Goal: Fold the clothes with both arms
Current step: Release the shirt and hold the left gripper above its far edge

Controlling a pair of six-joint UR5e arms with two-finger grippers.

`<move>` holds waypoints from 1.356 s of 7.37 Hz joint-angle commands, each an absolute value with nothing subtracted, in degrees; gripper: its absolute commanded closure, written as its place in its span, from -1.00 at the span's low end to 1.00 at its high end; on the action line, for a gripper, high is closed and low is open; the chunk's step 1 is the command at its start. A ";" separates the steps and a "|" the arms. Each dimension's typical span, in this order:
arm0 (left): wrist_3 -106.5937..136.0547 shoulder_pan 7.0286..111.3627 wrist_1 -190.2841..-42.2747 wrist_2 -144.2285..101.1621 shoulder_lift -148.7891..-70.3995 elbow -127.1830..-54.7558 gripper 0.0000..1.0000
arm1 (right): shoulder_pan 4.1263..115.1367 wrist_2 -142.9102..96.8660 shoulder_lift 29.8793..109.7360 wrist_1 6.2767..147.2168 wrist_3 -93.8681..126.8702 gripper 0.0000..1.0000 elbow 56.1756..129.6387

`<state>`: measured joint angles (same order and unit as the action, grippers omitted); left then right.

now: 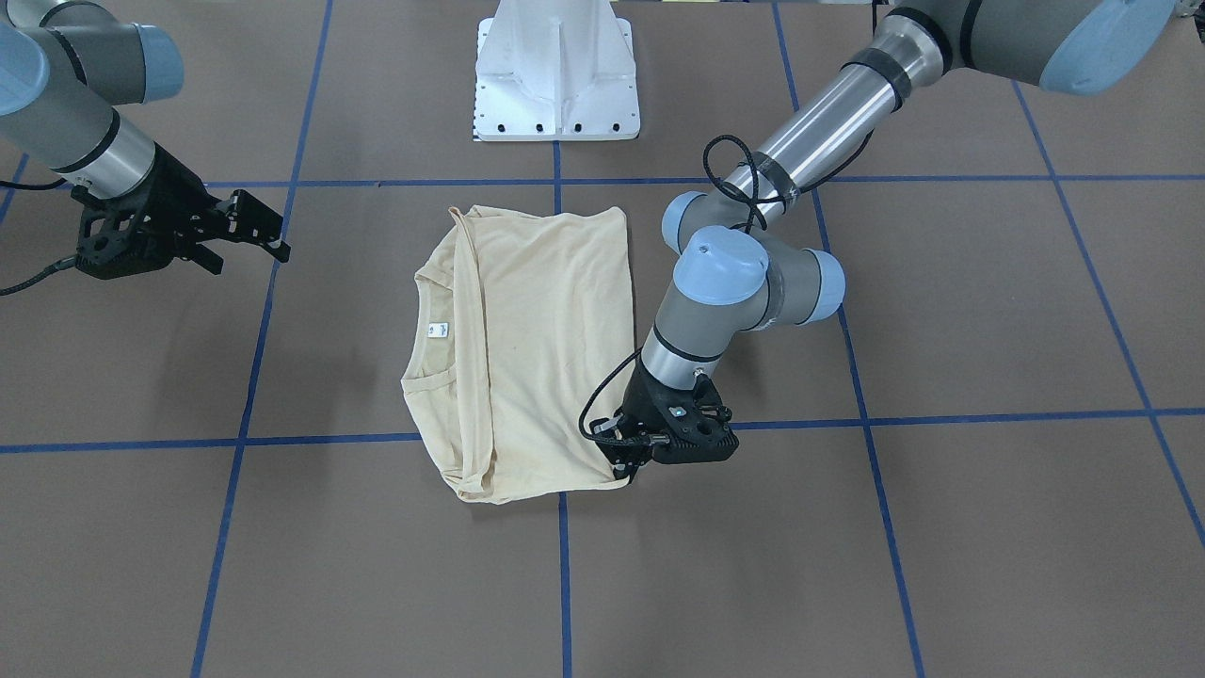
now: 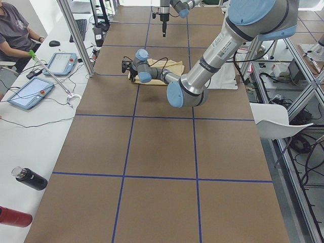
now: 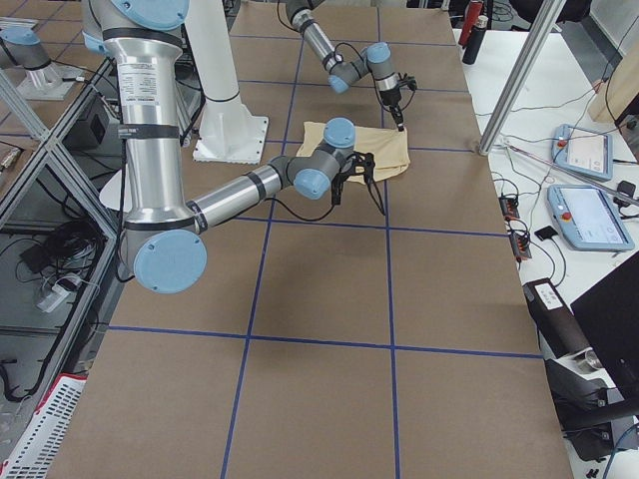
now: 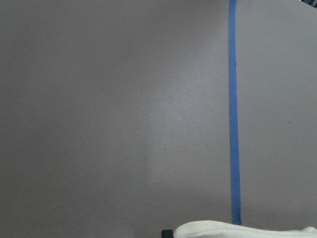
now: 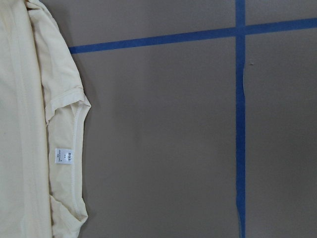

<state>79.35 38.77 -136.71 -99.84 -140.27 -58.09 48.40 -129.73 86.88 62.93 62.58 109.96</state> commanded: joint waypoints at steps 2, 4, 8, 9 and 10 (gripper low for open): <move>77.61 38.85 -136.93 -99.23 -140.36 -58.01 0.39 | 48.34 -129.73 86.40 62.67 62.58 -1.00 110.04; 77.35 38.93 -137.11 -99.32 -140.36 -58.53 -1.00 | 48.52 -129.81 84.64 63.19 63.28 -1.00 109.52; 71.66 43.94 -130.46 -108.71 -134.24 -68.77 -1.00 | 44.23 -125.28 76.40 68.18 61.88 -1.00 106.70; 71.02 44.38 -125.30 -108.72 -131.86 -73.60 -1.00 | 41.60 -121.76 74.38 71.07 61.79 -1.00 106.79; 67.71 44.99 -121.16 -108.89 -128.18 -79.57 -1.00 | 40.09 -120.51 70.70 76.93 61.79 -1.00 106.87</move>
<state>70.81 44.20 -126.46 -108.40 -132.21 -72.79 42.43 -123.07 74.52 71.09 61.89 106.81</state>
